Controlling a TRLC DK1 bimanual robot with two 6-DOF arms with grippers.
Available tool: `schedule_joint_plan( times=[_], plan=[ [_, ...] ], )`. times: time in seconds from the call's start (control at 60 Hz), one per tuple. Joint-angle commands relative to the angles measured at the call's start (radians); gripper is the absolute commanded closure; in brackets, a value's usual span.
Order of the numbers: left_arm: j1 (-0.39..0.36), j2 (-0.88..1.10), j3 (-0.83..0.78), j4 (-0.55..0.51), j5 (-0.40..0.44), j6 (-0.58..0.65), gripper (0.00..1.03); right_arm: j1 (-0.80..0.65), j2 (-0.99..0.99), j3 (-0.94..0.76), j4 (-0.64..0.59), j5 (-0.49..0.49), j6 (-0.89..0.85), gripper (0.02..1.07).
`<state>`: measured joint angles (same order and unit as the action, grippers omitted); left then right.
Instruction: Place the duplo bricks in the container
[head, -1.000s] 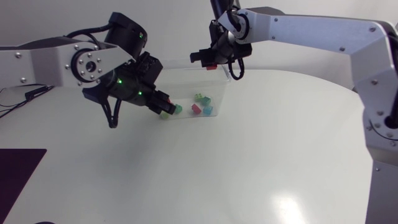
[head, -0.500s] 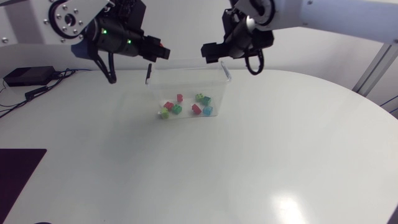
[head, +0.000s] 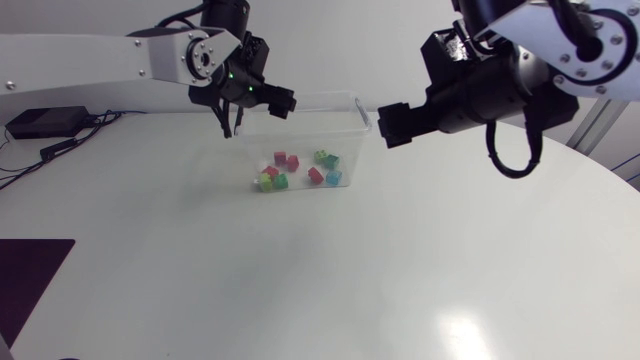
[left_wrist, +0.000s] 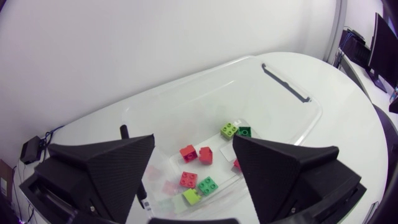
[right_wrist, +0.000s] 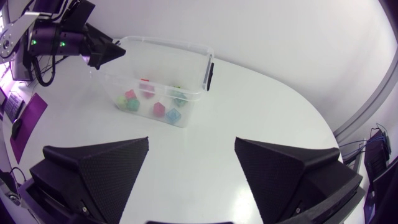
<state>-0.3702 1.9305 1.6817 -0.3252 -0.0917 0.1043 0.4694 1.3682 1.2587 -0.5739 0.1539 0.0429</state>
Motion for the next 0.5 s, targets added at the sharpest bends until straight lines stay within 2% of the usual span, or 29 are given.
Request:
schedule_joint_plan(
  times=[0.0, 0.133, 0.3, 0.483],
  plan=[
    [-0.007, -0.133, -0.027, -0.011, -0.017, -0.017, 0.04, 0.0, -0.052, -0.044, -0.003, 0.001, -0.02, 0.07],
    [-0.009, -0.274, -0.109, -0.054, -0.048, -0.017, 0.04, -0.029, -0.106, -0.093, 0.011, 0.012, -0.028, 0.07],
    [-0.019, -0.433, -0.237, -0.08, -0.175, 0.037, 0.04, -0.063, -0.212, -0.16, 0.039, 0.032, -0.057, 0.07],
    [0.019, -0.611, -0.356, -0.115, -0.233, 0.066, 0.04, -0.083, -0.324, -0.234, 0.066, 0.062, -0.074, 0.07]
  ],
)
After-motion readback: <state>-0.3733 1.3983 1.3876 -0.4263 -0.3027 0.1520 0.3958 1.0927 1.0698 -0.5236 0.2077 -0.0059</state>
